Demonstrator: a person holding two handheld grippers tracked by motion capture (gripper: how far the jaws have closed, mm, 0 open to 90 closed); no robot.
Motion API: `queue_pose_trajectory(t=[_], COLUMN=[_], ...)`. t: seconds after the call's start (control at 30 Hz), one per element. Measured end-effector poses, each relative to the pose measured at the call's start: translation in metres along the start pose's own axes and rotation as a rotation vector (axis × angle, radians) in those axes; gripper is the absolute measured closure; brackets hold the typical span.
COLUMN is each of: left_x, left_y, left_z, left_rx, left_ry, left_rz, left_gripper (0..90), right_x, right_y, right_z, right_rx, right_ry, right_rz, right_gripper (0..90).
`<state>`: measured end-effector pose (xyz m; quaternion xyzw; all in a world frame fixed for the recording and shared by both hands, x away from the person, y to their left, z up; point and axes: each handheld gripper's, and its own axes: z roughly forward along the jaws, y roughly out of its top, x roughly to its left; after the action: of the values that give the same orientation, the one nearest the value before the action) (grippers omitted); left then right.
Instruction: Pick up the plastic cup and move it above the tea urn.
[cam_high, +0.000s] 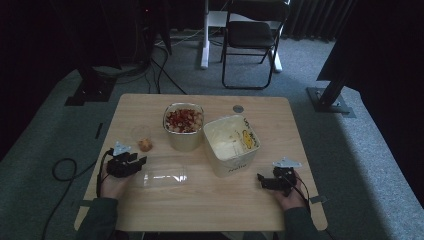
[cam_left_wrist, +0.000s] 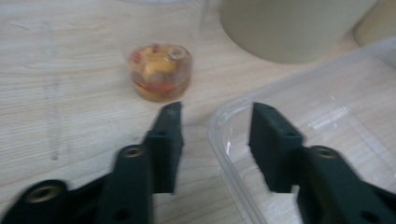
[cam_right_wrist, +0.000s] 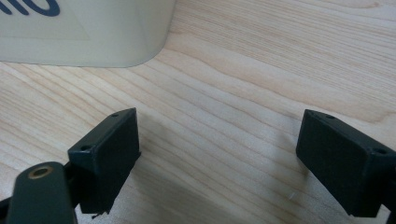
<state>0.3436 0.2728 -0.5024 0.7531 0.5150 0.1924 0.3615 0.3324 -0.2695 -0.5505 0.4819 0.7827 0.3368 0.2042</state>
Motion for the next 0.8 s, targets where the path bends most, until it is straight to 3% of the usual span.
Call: queue_pose_trajectory(t=[0.13, 0.27, 0.5, 0.63, 0.8], left_x=[-0.002, 0.0, 0.006, 0.01, 0.013], left_y=[0.001, 0.003, 0.01, 0.017, 0.028], left_z=[-0.001, -0.008, -0.03, -0.038, -0.045], left_rx=[0.006, -0.024, -0.126, -0.151, -0.181], left_ry=[0.002, -0.034, -0.11, -0.089, -0.095], left_rz=[0.034, 0.021, -0.021, -0.008, -0.009], left_gripper=[74.4, 77.0, 81.0, 81.9, 82.1], right_x=[0.0, 0.0, 0.0, 0.0, 0.0], right_y=[0.0, 0.0, 0.0, 0.0, 0.0], right_z=[0.0, 0.0, 0.0, 0.0, 0.0], right_rx=[0.0, 0.0, 0.0, 0.0, 0.0], right_ry=[0.0, 0.0, 0.0, 0.0, 0.0], right_rz=[0.0, 0.0, 0.0, 0.0, 0.0], right_gripper=[12.9, 13.0, 12.9, 12.9, 12.9])
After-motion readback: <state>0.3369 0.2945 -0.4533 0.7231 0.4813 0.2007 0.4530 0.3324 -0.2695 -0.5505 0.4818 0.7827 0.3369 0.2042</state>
